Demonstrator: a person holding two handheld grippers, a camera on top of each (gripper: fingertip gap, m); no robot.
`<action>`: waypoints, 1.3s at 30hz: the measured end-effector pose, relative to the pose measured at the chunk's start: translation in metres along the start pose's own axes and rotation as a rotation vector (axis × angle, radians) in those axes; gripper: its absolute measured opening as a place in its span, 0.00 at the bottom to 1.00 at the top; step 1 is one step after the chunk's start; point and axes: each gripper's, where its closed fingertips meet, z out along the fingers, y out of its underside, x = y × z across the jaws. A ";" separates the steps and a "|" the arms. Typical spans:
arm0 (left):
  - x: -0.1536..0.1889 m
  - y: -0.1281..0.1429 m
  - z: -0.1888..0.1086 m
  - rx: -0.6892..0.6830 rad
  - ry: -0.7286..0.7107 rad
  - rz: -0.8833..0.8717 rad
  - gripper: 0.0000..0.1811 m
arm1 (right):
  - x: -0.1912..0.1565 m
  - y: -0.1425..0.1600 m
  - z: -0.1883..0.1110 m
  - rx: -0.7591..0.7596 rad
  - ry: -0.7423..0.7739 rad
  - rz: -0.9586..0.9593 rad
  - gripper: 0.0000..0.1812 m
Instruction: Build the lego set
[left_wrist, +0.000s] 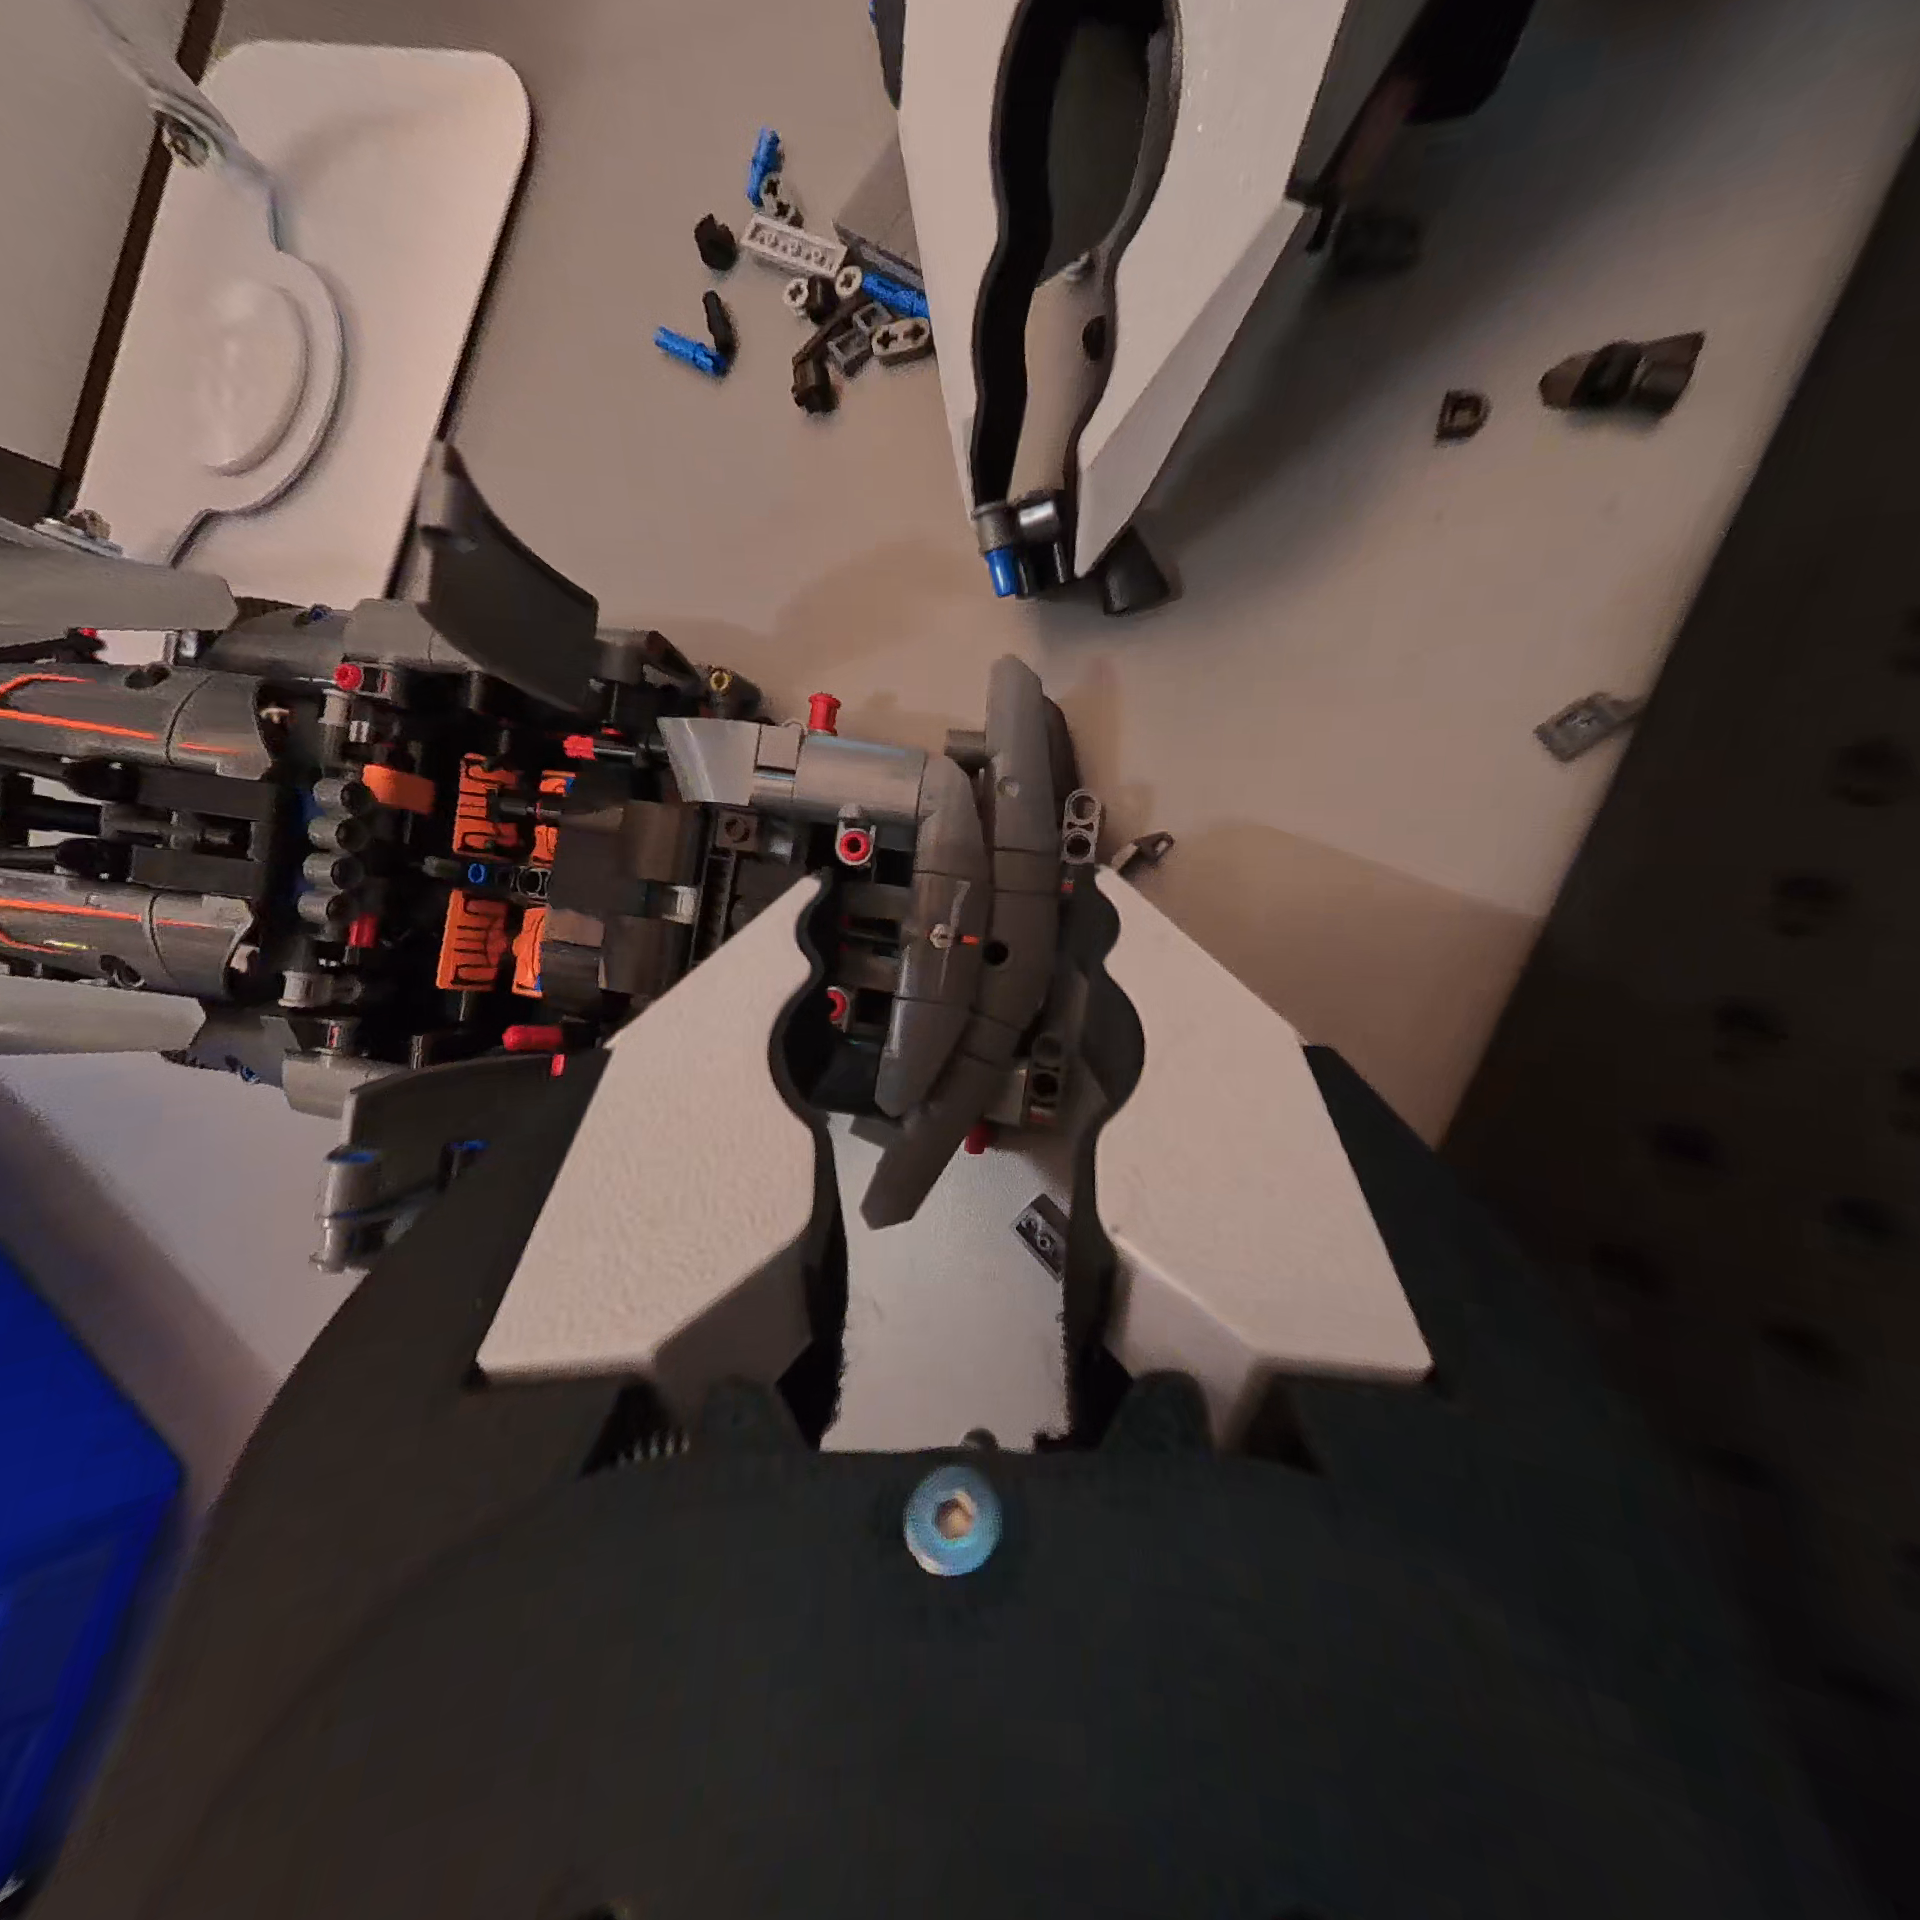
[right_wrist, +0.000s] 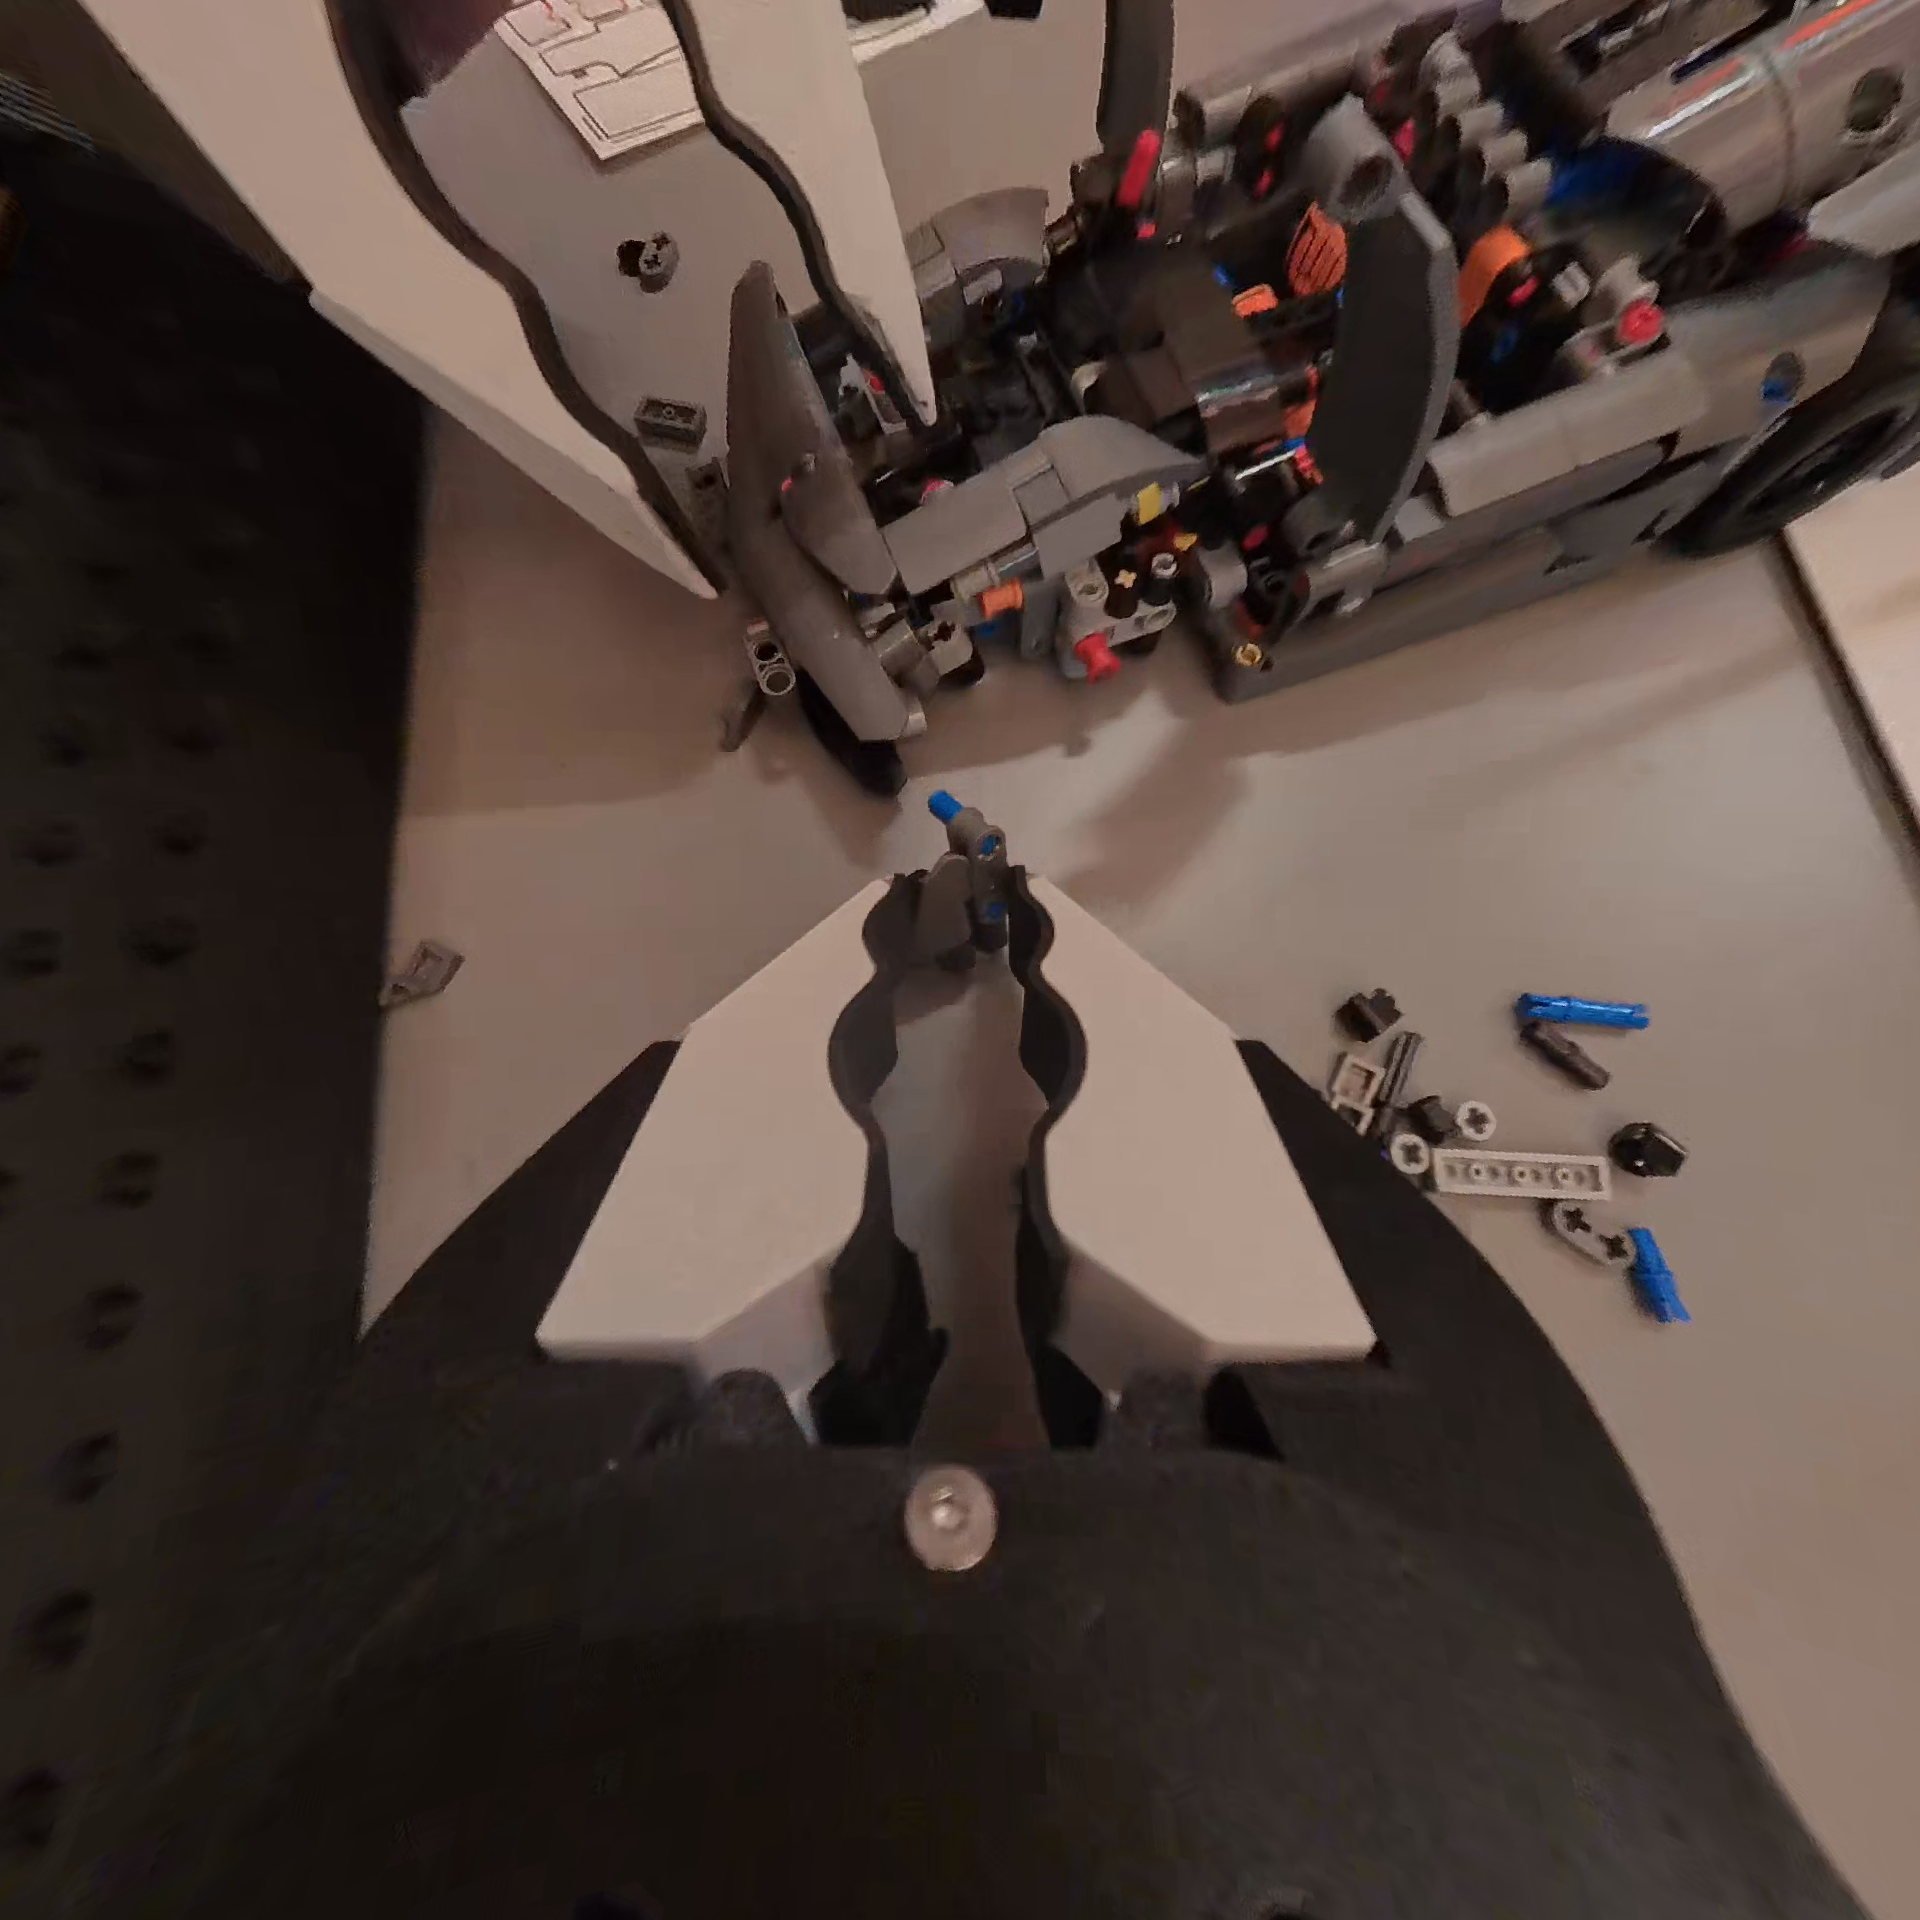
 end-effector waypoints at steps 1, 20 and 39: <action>0.000 0.001 0.002 -0.008 -0.009 0.008 0.22 | 0.001 0.000 0.000 -0.002 0.008 -0.004 0.09; 0.004 0.008 -0.003 0.015 0.130 -0.090 0.08 | -0.010 0.010 0.001 -0.064 -0.045 0.029 0.09; 0.004 0.022 -0.026 0.027 0.130 -0.077 0.10 | -0.011 0.004 0.008 -0.049 -0.032 0.078 0.09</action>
